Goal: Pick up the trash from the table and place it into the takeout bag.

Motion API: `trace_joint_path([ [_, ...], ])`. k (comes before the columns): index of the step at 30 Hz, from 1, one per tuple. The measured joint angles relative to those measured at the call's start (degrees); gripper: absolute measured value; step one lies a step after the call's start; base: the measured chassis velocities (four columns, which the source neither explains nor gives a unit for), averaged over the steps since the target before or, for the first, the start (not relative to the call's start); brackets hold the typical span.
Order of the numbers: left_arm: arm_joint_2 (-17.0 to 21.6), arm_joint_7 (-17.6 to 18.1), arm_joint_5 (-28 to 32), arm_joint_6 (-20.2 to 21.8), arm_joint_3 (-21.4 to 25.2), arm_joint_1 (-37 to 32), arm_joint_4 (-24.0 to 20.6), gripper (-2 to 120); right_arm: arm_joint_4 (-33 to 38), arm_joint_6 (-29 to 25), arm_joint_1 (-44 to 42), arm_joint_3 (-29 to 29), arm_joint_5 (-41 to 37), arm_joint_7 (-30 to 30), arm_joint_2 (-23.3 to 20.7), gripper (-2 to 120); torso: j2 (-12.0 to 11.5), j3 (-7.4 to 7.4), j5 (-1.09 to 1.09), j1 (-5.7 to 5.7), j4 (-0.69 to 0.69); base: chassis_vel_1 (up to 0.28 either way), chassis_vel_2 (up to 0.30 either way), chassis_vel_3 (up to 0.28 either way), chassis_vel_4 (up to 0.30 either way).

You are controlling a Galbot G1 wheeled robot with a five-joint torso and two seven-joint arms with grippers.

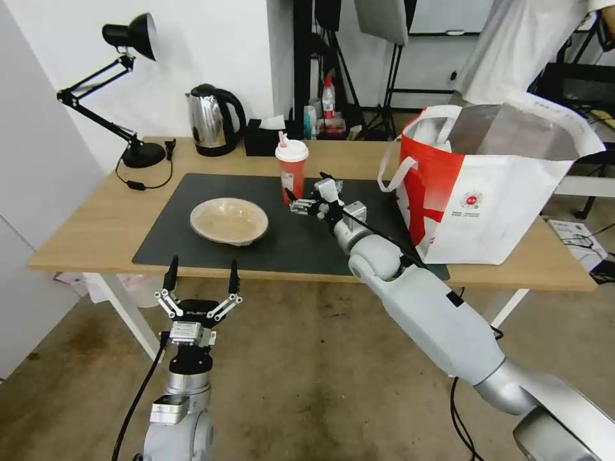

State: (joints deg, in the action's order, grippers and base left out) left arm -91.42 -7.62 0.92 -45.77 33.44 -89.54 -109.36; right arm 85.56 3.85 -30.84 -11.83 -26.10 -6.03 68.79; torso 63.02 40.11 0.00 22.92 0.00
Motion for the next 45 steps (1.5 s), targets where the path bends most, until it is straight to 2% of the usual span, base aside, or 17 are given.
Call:
trace_joint_path([
  [45,0.0,0.1,0.3,0.0,-0.1,-0.2,0.6,100,-11.4,-3.0,5.5,-2.7,2.7,1.8,4.7,100,0.0,0.00,0.00,0.00,0.00,0.000,0.000,0.000,0.000],
])
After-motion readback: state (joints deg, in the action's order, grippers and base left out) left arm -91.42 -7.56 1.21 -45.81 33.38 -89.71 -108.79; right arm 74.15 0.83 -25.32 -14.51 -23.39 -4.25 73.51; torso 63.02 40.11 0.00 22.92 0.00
